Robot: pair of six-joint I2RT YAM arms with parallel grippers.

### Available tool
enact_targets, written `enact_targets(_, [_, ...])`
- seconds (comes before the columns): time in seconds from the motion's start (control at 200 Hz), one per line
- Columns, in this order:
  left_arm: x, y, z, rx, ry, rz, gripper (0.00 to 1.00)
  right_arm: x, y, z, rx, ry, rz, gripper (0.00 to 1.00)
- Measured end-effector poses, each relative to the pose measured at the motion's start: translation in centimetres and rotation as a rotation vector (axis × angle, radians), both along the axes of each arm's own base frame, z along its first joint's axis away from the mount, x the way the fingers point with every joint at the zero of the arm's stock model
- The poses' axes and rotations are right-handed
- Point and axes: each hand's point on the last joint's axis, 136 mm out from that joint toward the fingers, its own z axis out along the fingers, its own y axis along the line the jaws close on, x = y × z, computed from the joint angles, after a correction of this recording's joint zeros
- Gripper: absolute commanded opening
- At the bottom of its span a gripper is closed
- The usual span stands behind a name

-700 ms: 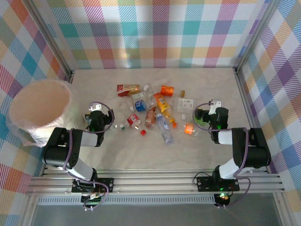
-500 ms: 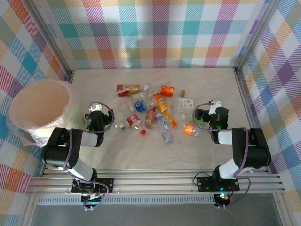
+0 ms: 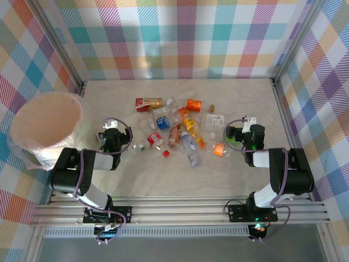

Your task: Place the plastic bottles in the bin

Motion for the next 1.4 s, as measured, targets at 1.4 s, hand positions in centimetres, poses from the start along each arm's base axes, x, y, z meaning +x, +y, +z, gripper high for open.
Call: enact_targets(1.4, [-8.7, -4.1, 9.1, -0.637, 0.228, 0.175, 1.0, -4.8, -0.9, 2.5, 0.688, 0.607, -0.565, 1.0])
